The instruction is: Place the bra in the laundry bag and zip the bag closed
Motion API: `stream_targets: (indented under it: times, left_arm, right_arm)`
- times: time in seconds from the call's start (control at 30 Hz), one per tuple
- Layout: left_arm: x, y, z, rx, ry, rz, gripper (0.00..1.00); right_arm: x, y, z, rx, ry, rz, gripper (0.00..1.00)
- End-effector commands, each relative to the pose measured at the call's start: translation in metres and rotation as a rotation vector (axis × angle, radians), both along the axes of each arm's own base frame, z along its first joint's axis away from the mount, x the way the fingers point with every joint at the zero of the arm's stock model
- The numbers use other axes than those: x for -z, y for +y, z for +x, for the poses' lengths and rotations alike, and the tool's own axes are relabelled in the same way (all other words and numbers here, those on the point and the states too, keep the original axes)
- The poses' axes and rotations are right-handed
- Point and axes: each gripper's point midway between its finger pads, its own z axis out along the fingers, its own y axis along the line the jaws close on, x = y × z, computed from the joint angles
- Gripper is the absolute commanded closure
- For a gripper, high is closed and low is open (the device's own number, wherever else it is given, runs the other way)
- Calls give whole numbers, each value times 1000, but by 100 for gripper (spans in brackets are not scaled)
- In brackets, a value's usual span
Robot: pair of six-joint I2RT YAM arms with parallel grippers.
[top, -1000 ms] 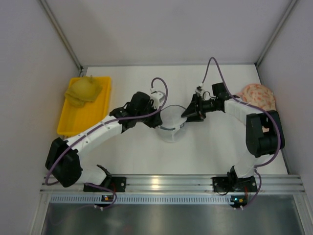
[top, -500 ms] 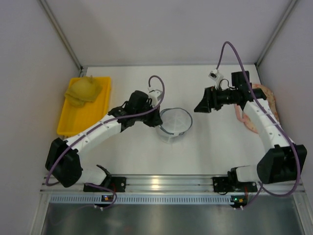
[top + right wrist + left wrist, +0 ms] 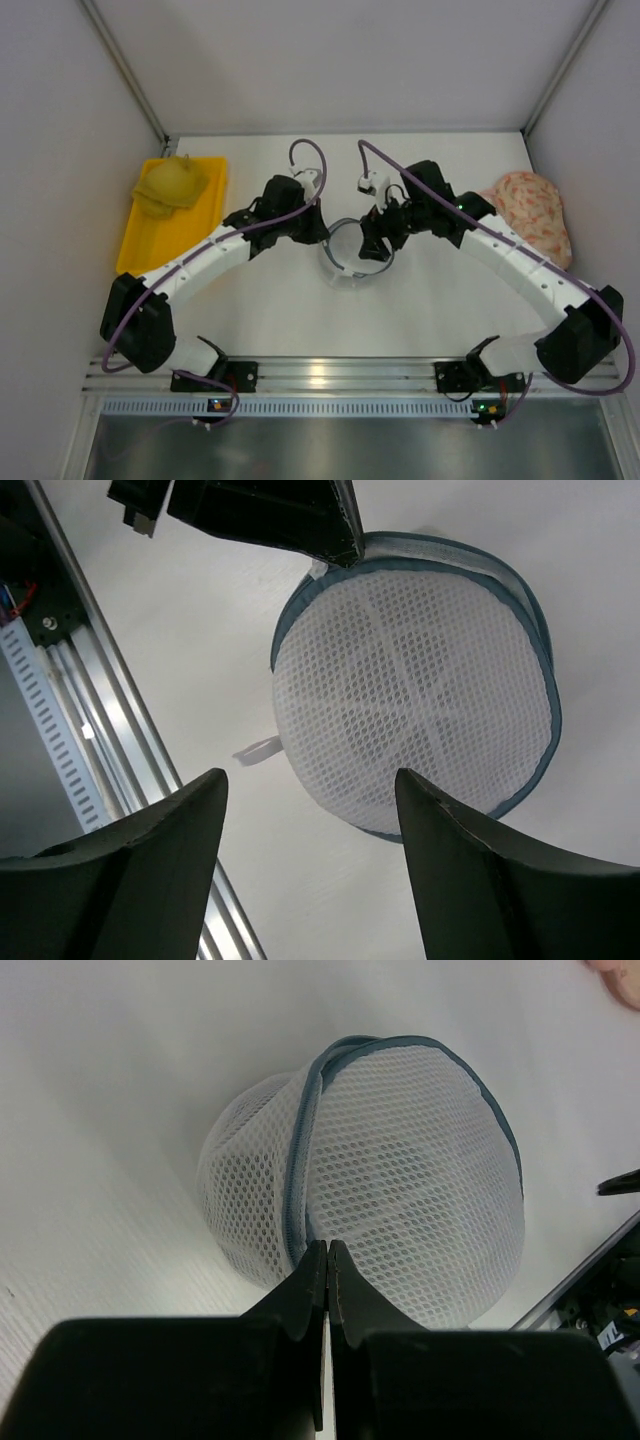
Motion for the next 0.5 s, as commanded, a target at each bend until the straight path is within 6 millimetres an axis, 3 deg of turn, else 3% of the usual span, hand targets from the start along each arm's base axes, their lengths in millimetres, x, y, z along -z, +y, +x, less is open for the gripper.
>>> stream_targets:
  times: [0.0,0.13,0.3,0.4,0.47]
  left_arm:
    - [-19,-5,13,-72,13,-101,100]
    - [-15,5,8,-108,71,-142,100]
    - [-14,22,0,-153,95,-161,100]
    - [-5,29,-8,-184,135,-176,100]
    - [2,33,-12,-197,166,-191,100]
  right_arm:
    - [-19,23,23,-1,-151,-7,32]
    - [-12,50,-4,-122,-141,-14,40]
    - [32,38,-27,-244,-97,-87,60]
    - [55,28,-16,-225,-164,-147,69]
    - [64,26,3,-219,-232,-175,74]
